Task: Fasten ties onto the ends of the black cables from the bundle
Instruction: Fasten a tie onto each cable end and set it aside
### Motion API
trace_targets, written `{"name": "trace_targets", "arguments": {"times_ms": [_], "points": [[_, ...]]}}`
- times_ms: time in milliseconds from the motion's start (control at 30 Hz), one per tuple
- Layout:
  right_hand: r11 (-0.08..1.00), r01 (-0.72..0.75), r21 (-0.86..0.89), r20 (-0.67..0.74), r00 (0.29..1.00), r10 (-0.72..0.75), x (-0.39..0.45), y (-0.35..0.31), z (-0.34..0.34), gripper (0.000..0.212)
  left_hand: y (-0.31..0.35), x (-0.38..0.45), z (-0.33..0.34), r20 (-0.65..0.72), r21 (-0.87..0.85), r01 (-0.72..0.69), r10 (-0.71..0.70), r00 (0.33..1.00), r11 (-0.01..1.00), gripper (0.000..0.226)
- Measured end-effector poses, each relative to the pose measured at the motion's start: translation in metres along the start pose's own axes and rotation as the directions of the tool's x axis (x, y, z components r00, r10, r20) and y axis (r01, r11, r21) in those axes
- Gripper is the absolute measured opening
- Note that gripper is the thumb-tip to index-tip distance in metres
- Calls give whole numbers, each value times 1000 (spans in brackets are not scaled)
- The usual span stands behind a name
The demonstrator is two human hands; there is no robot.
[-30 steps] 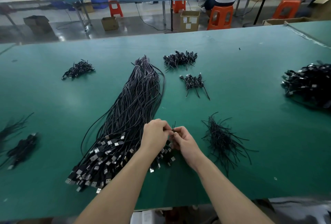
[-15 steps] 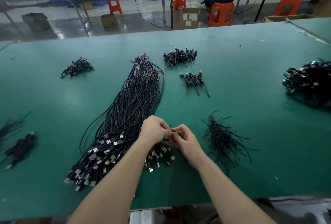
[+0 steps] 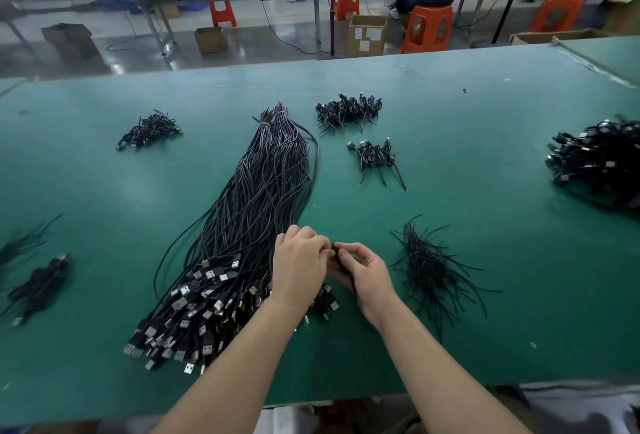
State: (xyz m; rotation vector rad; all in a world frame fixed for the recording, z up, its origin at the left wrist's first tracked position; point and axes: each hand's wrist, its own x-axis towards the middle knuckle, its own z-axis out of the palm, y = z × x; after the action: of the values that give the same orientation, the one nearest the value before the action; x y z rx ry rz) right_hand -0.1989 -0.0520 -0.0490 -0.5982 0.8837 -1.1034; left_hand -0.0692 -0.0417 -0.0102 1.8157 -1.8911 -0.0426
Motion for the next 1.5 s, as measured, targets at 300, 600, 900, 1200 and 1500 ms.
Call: {"name": "trace_targets", "arguments": {"times_ms": [300,600,900,1200,1500], "points": [[999,34,-35,-57,998,-36,-5,-2,4,11,25,-16,9,-70,-133,145,-155,985,980,15],[997,47,58,-13,999,-47,-5,-1,2,18,17,-12,7,96,-466,383,-384,918,798,5],[999,-33,16,138,990,30,-4,-6,-7,36,2,-6,-5,223,-563,486,-443,868,668,13],[706,320,-631,274,944,-184,2,-42,3,42,-2,4,-23,315,-590,540,-444,839,601,16],[469,480,-741,415,877,-242,11,-81,19,22,11,17,-44,382,-719,549,-417,825,427,16]]}}
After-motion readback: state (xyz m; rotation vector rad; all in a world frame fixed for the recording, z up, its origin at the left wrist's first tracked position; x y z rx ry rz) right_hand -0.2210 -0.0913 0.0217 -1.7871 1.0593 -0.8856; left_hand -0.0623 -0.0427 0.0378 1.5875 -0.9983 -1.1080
